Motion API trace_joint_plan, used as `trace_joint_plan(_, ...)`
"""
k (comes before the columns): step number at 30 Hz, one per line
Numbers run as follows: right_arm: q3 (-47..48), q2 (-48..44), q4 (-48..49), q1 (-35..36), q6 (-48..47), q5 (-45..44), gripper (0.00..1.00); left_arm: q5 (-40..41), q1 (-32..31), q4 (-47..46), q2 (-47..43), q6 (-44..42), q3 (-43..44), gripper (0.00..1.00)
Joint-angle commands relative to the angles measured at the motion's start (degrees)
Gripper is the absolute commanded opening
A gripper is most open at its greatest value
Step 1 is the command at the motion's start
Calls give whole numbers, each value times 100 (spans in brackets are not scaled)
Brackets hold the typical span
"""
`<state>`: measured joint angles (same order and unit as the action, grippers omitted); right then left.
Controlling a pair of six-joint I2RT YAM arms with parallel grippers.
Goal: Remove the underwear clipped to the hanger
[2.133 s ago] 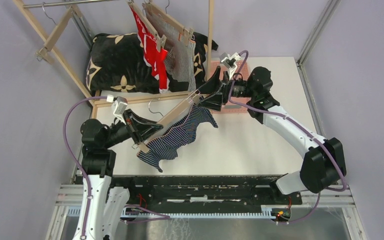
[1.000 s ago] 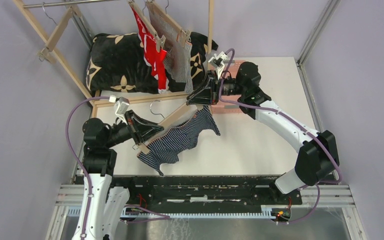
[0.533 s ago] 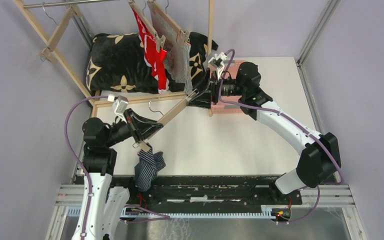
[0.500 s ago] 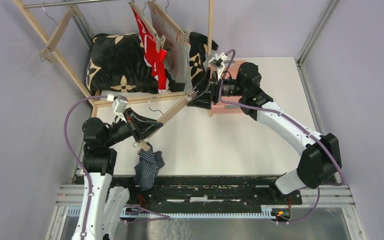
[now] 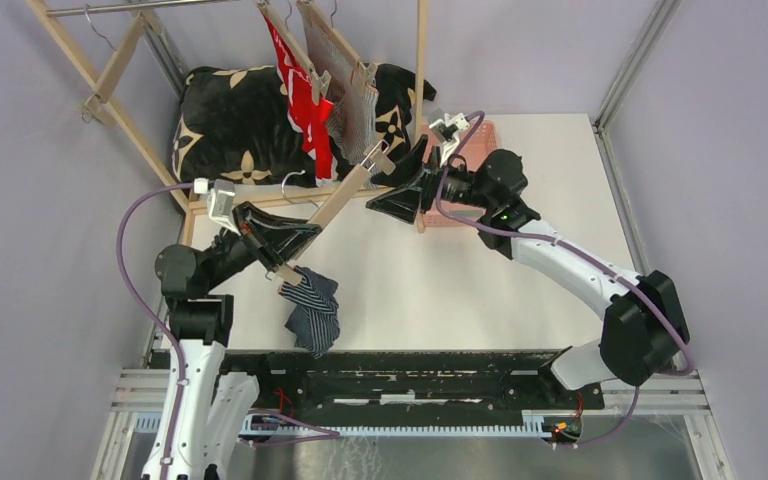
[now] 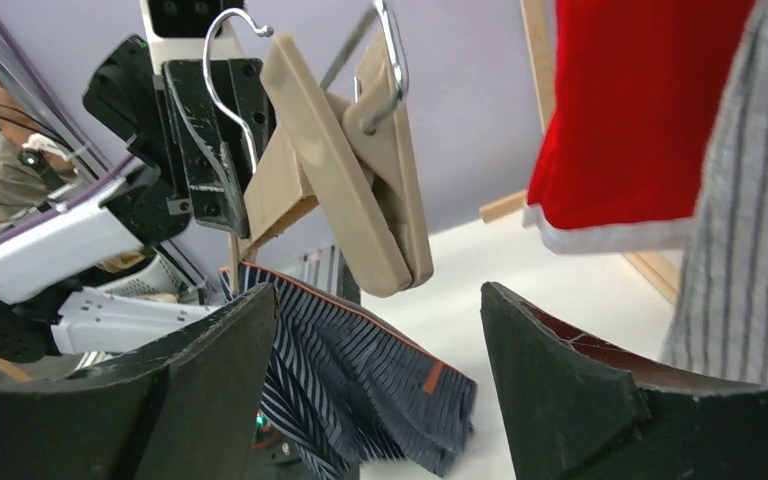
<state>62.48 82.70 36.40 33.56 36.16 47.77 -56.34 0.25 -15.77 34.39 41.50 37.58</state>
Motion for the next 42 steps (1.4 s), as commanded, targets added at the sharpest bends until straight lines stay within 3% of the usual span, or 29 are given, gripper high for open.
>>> trace_joint_plan(1, 31, 117, 1198, 340, 398, -542, 82, 281, -53, -1288, 133, 705, 35, 3)
trace_joint_plan(16, 462, 694, 2311, 658, 788, -1206, 77, 663, -310, -1315, 575, 478, 167, 3)
trace_joint_plan(28, 1468, 1625, 2855, 856, 1433, -1210, 58, 1013, -680, -1816, 738, 615, -3, 3)
trace_joint_plan(32, 1529, 1615, 2712, 935, 1351, -1154, 56, 1265, -873, -1946, 805, 564, -70, 3)
trace_joint_plan(35, 1542, 1568, 2531, 983, 1238, -1104, 44, 1388, -976, -2009, 873, 525, -84, 3)
trace_joint_plan(39, 1508, 1450, 2236, 1012, 1044, -1067, 4, 1542, -1037, -2018, 848, 455, -130, 3)
trace_joint_plan(42, 1411, 1282, 1990, 1017, 783, -1111, 1, 1642, -1065, -1916, 762, 345, -146, 3)
